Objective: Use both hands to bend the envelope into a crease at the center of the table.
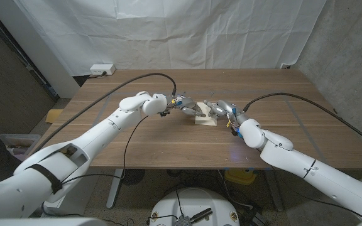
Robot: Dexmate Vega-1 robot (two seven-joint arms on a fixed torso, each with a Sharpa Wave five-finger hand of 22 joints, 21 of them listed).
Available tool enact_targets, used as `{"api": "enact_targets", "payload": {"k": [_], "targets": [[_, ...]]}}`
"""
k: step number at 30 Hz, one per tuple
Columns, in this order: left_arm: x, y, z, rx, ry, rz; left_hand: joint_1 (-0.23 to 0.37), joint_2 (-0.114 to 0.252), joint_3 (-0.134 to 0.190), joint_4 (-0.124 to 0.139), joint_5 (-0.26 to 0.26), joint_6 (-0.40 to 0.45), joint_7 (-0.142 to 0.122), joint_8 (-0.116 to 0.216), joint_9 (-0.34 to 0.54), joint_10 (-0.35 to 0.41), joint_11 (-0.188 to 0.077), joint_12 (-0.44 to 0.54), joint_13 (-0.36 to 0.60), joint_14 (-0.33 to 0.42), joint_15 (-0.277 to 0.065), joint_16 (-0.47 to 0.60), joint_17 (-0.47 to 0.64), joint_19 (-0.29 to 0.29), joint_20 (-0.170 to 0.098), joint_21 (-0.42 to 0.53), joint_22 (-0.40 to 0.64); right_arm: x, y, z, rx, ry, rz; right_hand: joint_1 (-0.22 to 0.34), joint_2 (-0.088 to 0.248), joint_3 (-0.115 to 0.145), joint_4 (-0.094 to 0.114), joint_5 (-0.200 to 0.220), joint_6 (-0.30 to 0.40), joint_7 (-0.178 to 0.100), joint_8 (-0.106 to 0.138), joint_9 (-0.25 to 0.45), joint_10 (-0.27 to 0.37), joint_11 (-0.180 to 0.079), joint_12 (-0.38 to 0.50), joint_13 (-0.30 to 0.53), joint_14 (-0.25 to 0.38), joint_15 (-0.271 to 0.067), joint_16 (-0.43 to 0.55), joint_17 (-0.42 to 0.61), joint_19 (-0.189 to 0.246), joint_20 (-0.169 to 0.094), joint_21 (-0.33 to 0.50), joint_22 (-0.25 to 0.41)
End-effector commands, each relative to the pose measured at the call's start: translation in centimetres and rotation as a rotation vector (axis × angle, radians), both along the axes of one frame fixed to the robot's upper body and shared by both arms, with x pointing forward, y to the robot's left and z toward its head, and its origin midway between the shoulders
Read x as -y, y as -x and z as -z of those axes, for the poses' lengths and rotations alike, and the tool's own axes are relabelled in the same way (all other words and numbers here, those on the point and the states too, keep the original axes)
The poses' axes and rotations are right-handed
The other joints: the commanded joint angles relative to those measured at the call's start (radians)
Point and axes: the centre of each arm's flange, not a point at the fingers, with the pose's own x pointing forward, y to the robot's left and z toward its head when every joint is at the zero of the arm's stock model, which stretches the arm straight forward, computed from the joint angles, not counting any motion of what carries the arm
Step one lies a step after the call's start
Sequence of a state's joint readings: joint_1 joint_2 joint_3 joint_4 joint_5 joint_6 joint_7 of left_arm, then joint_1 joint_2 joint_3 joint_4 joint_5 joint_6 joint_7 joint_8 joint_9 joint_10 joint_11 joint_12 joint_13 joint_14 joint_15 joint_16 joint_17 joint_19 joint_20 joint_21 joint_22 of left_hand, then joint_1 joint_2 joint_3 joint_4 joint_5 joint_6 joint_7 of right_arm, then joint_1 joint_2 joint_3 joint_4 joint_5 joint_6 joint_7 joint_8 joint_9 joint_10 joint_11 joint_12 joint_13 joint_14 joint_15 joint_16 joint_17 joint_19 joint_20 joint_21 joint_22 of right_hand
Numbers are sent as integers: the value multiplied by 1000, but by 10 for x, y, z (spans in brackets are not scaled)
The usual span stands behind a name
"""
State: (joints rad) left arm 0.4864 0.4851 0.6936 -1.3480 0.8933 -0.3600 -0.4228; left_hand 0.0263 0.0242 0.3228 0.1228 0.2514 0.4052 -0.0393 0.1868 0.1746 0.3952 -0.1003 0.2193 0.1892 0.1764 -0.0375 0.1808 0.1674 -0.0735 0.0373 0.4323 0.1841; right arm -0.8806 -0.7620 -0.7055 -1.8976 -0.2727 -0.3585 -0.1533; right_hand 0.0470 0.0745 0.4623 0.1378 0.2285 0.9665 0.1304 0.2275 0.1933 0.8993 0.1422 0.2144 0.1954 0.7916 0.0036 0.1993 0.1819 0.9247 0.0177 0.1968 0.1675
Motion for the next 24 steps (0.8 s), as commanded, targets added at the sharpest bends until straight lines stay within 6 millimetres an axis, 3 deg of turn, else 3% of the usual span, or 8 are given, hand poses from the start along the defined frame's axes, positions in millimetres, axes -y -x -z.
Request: {"api": "enact_targets", "payload": {"k": [1, 24], "targets": [[-1, -5, -2, -5, 1, 0, 6, 4, -2, 1, 7, -5, 3, 0, 5, -2, 3, 1, 2, -5, -59, -1, 3, -3, -3, -2, 5, -4, -7, 12, -38, -7, 0, 4, 4, 9, -3, 5, 8, 0, -5, 1, 9, 1, -1, 2, 7, 3, -2, 0, 9, 1, 3, 2], [-5, -7, -2, -3, 17, 6, 8, 6, -5, 1, 8, -5, 2, 1, 4, 0, 2, -1, 2, -5, -60, -1, 3, -3, -8, -6, 5, -3, -5, 3, 1, -8, 18, 7, 4, 12, -5, 5, 13, 0, -5, 1, 13, -3, -4, 2, 9, 2, -5, 0, 12, 2, 1, 2]]}}
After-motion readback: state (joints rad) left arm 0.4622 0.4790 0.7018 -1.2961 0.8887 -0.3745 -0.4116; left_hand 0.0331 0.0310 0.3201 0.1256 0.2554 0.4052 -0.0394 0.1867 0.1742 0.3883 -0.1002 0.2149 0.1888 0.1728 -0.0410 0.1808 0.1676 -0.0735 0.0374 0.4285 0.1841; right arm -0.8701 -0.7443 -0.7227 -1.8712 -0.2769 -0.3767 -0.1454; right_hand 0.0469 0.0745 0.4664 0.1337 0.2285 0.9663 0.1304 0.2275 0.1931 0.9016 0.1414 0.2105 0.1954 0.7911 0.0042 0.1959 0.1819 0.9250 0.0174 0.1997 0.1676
